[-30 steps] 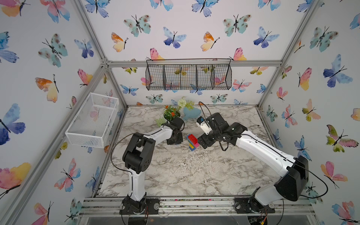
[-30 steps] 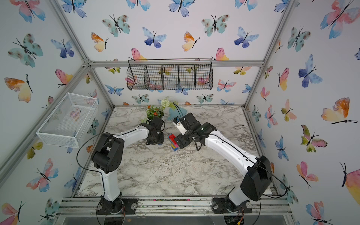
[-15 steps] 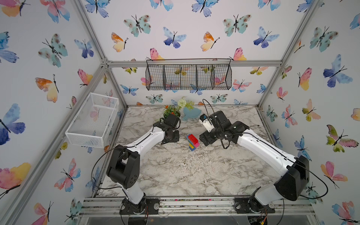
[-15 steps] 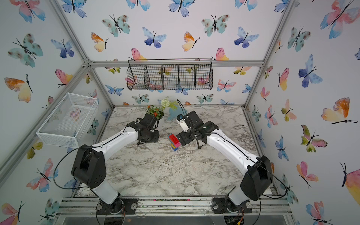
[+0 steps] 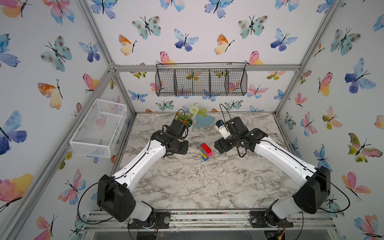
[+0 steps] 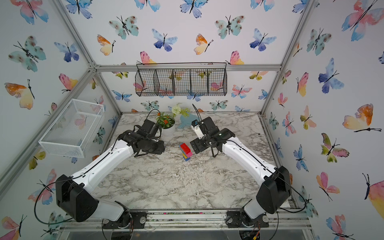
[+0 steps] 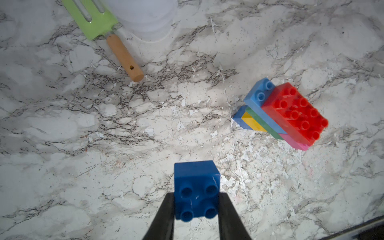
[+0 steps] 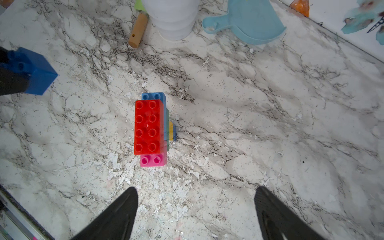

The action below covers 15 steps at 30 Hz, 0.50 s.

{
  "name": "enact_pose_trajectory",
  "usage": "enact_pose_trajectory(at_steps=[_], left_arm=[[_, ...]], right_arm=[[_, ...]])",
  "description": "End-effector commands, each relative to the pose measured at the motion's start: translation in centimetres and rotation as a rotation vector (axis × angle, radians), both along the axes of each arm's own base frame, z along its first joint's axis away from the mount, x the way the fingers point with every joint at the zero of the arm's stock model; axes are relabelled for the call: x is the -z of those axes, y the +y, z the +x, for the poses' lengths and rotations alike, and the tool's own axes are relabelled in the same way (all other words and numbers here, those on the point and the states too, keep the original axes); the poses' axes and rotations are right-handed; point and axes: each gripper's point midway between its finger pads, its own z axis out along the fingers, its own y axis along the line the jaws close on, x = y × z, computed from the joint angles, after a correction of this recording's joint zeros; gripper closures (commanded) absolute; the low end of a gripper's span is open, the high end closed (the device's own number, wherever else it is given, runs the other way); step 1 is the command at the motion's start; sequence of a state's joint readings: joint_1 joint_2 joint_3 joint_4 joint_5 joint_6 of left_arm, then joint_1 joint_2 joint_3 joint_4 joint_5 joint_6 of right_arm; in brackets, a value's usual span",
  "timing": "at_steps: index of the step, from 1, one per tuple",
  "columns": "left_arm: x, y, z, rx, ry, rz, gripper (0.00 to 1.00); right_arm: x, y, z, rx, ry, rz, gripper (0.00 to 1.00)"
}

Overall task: Assemble a spoon with lego
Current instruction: Place the lego brick at the center of the board.

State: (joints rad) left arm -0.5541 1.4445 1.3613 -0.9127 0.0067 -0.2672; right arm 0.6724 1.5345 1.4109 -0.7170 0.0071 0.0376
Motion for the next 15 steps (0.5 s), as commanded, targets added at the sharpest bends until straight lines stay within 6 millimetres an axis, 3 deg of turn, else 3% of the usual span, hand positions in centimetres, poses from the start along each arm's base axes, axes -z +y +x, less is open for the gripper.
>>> enact_pose_trajectory(at_steps=[1,6,15], left_arm=[[-2.3,-1.9,-2.1,0.103,0.015,-0.013,0.76],[-3.6,-4.6,-3.2,0.209,0.027,-0.007,0.76],[-2.9,-7.2,-2.5,0.309,0.043,0.03,0.77]], right_arm=[[0.3,-0.4,0.4,0.04,0.017,0.013,0.09],[1.3,-1.6,0.8,0.086,0.061,0.011,0.09],[3.0,-2.7,0.9,0.117,0.097,0.01,0.09]])
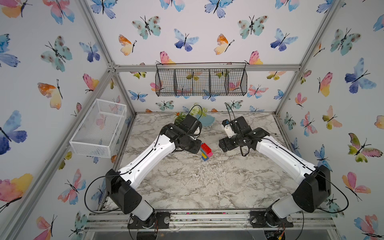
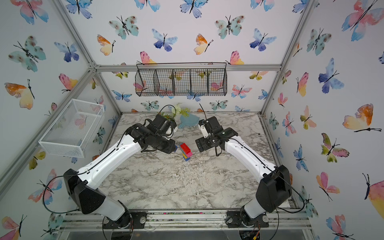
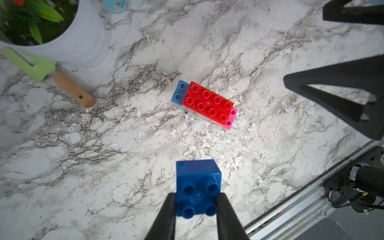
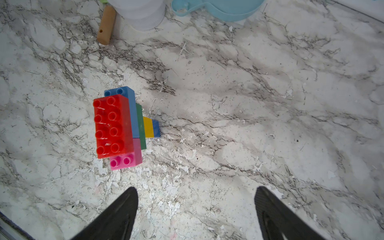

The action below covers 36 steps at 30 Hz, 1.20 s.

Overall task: Assemble a spoon with lego
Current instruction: Place the lego brick at the center of the board.

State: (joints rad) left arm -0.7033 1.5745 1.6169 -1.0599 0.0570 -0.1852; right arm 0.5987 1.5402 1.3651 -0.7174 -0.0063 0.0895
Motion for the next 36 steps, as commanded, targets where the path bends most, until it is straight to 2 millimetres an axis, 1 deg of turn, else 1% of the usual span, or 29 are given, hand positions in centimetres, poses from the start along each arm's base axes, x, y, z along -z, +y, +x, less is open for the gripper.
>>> enact_pose_trajectory(at_steps=[1,7,11,14,17,20,24,28,31,36], left_arm=[[0.3,-1.0,-0.4,0.065,0.024,0.032,0.77],[0.6,-2.3,0.1,0.078,0.023,0.036,0.77],[0.3,-2.5,0.0,0.077,0.025,0.021,0.77],[0.4,-2.0,0.0,0.059,0.015,0.033,0.77],[0.7,-1.3,-0.4,0.043,0.02,0.044,0.77],[1.5,0.0,-1.3,0.016,0.032,0.066,0.77],[2.3,1.8,-2.9,-0.026,0.034,0.067,0.77],[4.2,3.0,-4.6,-0.061,0.051,0.038,0.77],[6.2,3.0,-5.5,-0.074,0.083,0.012,0.76],[10.2,3.0,-5.9,-0.102,0.1,-0.003,0.76]], right_arm=[[1.1,0.0,-0.1,0.008,0.034,0.009,0.1],[1.9,-0.1,-0.4,0.008,0.052,0.011,0.1],[2.4,-0.1,-0.8,-0.001,0.069,0.007,0.11],[2.6,-0.2,-1.0,-0.005,0.073,0.007,0.11],[2.7,-0.1,-1.2,-0.011,0.079,0.015,0.11],[2.7,0.0,-1.3,-0.017,0.081,0.019,0.12],[2.6,0.1,-1.3,-0.025,0.081,0.025,0.12],[2.7,0.3,-1.3,-0.031,0.082,0.028,0.12],[2.9,0.5,-1.4,-0.039,0.093,0.031,0.13],[3.4,0.6,-1.6,-0.043,0.111,0.034,0.14]])
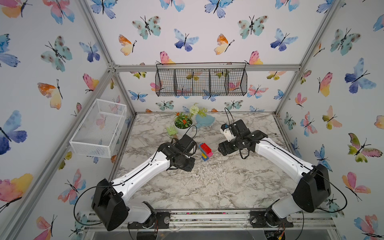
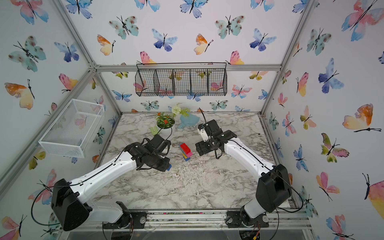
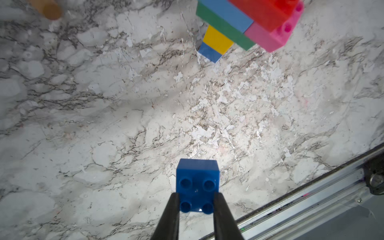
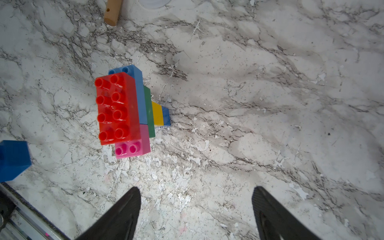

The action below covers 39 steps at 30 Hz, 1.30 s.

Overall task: Assemble a spoon with lego
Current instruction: Place the lego brick at the center of the board, then pick up the lego brick from the center of the board.

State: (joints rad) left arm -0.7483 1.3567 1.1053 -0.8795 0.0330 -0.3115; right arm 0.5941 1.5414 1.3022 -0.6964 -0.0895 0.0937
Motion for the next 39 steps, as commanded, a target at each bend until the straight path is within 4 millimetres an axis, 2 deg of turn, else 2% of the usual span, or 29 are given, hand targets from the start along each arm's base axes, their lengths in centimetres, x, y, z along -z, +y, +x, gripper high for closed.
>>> enact_pose_trajectory(at_steps=[1,4,9,14,18,20,23,24,30,33,39], left_arm=[[2.2,-0.9,0.2,-0.029,0.001,-0.051,0.76],[4.2,-0.7,0.0,-0.042,0.019,-0.025,0.76],[6.0,-0.3,-0.3,-0.049,0.026,0.005,0.75],[7.7,0.3,-0.6,-0.067,0.029,0.019,0.67],[8.4,0.5,-0.6,-0.074,0.029,0.027,0.62],[8.4,0.4,-0.6,-0.076,0.03,0.026,0.55],[7.7,0.3,-0.5,-0.087,0.013,0.01,0.36],[7.6,0.3,-0.5,-0.086,0.014,0.003,0.33],[8.4,0.2,-2.2,-0.042,0.08,0.018,0.27],[8.4,-0.5,-3.3,-0.009,0.112,0.014,0.21],[9.6,1.2,-3.7,-0.045,0.141,0.129,0.17]], right_arm=[[1.3,0.0,-0.3,-0.006,0.037,-0.003,0.14],[1.5,-0.1,-0.4,-0.009,0.041,-0.008,0.14],[1.8,-0.1,-0.6,-0.013,0.047,-0.007,0.14],[2.2,-0.2,-0.8,-0.014,0.055,-0.012,0.14],[2.3,-0.3,-0.9,-0.015,0.058,-0.014,0.14],[2.1,-0.3,-0.9,-0.016,0.055,-0.011,0.14],[1.8,-0.4,-1.0,-0.015,0.049,-0.011,0.14],[1.8,-0.4,-0.9,-0.015,0.046,-0.011,0.14],[2.1,-0.5,-1.1,-0.017,0.051,-0.015,0.14],[2.2,-0.5,-1.2,-0.017,0.054,-0.016,0.14],[2.3,-0.4,-1.3,-0.021,0.056,-0.009,0.14]])
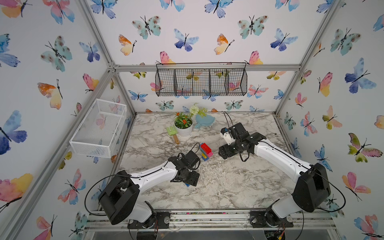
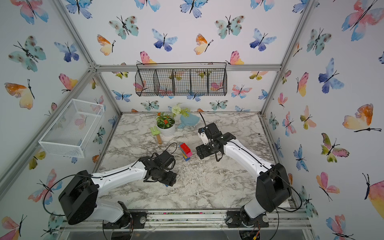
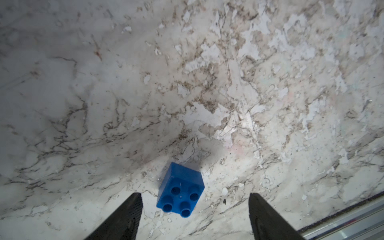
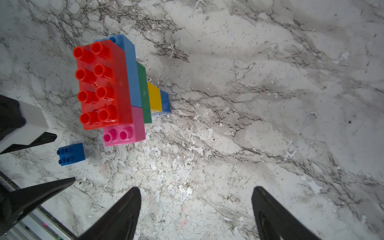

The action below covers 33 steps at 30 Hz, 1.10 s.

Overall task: Assemble a spoon with lego
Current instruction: Pick up the lego brick from the center of the board.

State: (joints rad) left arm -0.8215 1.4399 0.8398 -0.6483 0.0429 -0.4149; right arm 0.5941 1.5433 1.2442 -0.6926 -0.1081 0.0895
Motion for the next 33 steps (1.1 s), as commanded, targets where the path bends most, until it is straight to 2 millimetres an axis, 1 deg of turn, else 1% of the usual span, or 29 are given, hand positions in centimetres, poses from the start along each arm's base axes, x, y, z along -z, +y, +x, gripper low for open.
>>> enact_pose_trajectory(at_steps=[1,5,8,11,13,16,20,25,27,29,33], left_arm=[[0.6,1.4,-0.3,-0.026,0.025,0.084,0.17],[1.5,2.2,-0.1,-0.043,0.03,0.143,0.17],[2.0,2.4,-0.2,-0.043,0.039,0.161,0.19],[2.1,2.0,-0.3,-0.027,0.048,0.148,0.2],[2.1,2.0,-0.3,-0.03,0.044,0.148,0.22],[2.0,2.2,0.3,-0.049,0.02,0.159,0.25],[2.4,2.5,0.7,-0.067,0.027,0.158,0.32],[2.3,3.0,1.2,-0.091,0.014,0.159,0.41],[2.3,3.0,1.3,-0.093,0.016,0.151,0.47],[2.4,2.9,1.2,-0.092,0.021,0.149,0.49],[2.7,2.8,1.0,-0.084,0.035,0.145,0.6]], right_arm=[[0.1,-0.1,-0.1,-0.007,0.002,0.01,0.14],[0.2,-0.2,-0.2,-0.008,0.003,0.007,0.14],[0.4,-0.2,-0.4,-0.011,0.005,0.009,0.14],[0.4,-0.3,-0.5,-0.01,0.004,0.004,0.14],[0.4,-0.3,-0.5,-0.011,0.001,0.005,0.14],[0.4,-0.3,-0.6,-0.013,0.002,0.007,0.14],[0.6,-0.4,-0.7,-0.012,0.005,0.005,0.14],[0.5,-0.5,-0.7,-0.012,0.001,0.006,0.14],[0.6,-0.4,-0.7,-0.014,0.004,0.005,0.14],[0.7,-0.4,-0.7,-0.014,0.007,0.004,0.14],[0.8,-0.4,-0.7,-0.014,0.01,0.004,0.14]])
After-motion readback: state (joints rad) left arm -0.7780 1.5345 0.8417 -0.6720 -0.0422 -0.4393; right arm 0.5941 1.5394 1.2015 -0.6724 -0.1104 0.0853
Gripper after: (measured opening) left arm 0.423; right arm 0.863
